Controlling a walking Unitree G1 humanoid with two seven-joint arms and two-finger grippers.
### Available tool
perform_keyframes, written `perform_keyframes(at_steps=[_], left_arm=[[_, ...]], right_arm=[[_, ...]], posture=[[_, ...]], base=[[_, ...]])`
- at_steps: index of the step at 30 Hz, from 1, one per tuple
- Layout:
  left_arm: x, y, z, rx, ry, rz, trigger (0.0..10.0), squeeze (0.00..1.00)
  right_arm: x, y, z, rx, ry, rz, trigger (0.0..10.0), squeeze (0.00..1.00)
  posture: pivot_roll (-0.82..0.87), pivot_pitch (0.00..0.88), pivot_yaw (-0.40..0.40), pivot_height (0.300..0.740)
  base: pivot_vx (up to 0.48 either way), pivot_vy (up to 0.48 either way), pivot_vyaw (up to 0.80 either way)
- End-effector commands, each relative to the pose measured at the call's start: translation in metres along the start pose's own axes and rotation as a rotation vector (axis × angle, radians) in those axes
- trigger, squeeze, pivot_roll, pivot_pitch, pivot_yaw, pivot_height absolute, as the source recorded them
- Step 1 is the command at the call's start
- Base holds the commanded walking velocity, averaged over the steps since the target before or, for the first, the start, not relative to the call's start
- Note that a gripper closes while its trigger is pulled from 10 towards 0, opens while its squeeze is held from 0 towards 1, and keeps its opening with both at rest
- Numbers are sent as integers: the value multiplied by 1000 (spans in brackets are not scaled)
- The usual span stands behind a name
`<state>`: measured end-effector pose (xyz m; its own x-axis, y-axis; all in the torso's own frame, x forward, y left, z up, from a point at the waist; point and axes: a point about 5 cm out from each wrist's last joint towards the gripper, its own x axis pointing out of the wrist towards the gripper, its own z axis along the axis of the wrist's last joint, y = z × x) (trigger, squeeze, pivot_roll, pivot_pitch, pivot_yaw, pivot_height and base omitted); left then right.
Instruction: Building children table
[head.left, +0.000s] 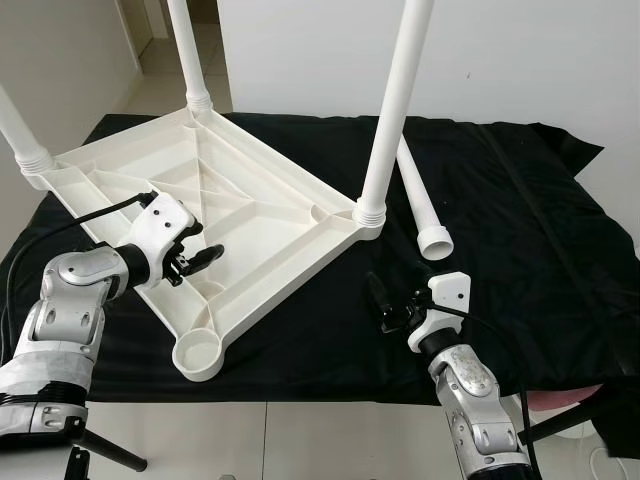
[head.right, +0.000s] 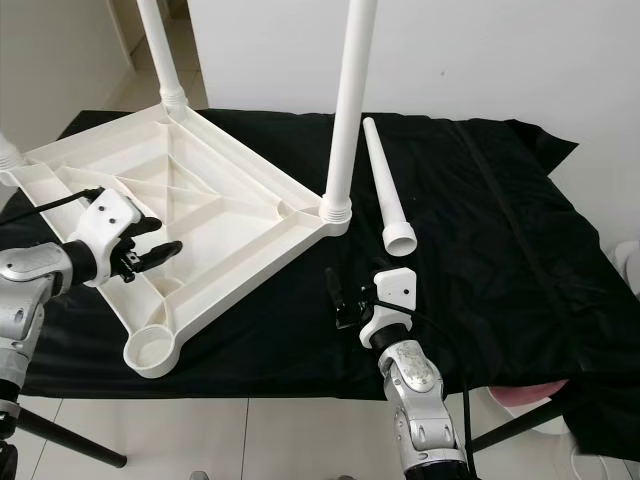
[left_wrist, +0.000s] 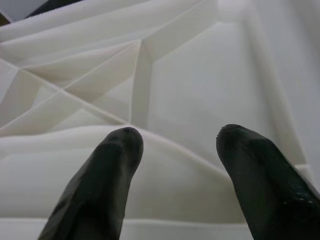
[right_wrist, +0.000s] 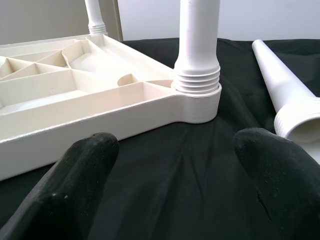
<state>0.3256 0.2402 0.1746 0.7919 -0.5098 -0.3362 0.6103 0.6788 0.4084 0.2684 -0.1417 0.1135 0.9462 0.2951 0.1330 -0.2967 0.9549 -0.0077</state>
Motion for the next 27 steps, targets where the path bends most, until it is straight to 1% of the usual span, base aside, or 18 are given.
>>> perform_keyframes(at_steps=[1, 2, 5, 8, 9, 10, 11, 15, 16, 20, 27], left_arm=[[-7, 11, -5, -7, 37, 15, 10000, 1000], [-7, 11, -5, -7, 37, 15, 10000, 1000], [-12, 9, -14, 33, 97, -34, 10000, 1000], [-13, 9, -15, 35, 104, -46, 10000, 1000], [-15, 8, -19, 33, 133, -68, 10000, 0], [-17, 8, -22, 32, 154, -83, 10000, 0], [-17, 8, -22, 32, 154, -83, 10000, 0], [-18, 9, -27, 78, 200, -111, 10000, 0], [-18, 9, -27, 78, 200, -111, 10000, 0], [-17, 5, -32, 108, 243, -153, 10000, 0], [-16, -1, -33, 127, 255, -172, 10000, 0]], right_arm=[[-2, -1, -4, -3, 15, -4, 10000, 0], [-2, -1, -4, -3, 15, -4, 10000, 0], [-2, -2, -4, -7, 15, 0, 10000, 0], [-2, -3, -4, -8, 15, 0, 10000, 0], [-2, -3, -4, -11, 17, 1, 10000, 0], [-2, -4, -4, -14, 17, 2, 10000, 0], [-2, -4, -4, -14, 17, 2, 10000, 0], [-1, -4, -3, -19, 16, 4, 10000, 0], [-1, -4, -3, -19, 16, 4, 10000, 0], [-3, -5, -3, -24, 16, 1, 10000, 0], [-4, -6, -3, -25, 18, -5, 10000, 0]], posture=[[-12, 4, -6, 740], [-12, 4, -6, 740], [-13, 4, -10, 740], [-13, 4, -10, 740], [-13, 3, -13, 740], [-13, 3, -13, 740], [-13, 3, -13, 740], [-19, 1, -16, 740], [-19, 1, -16, 740], [-25, 1, -12, 740], [-29, 2, -12, 740]], base=[[0, 0, 0], [0, 0, 0], [0, 0, 0], [0, 0, 0], [0, 0, 0], [0, 0, 0], [0, 0, 0], [0, 0, 0], [0, 0, 0], [0, 0, 0], [0, 0, 0]])
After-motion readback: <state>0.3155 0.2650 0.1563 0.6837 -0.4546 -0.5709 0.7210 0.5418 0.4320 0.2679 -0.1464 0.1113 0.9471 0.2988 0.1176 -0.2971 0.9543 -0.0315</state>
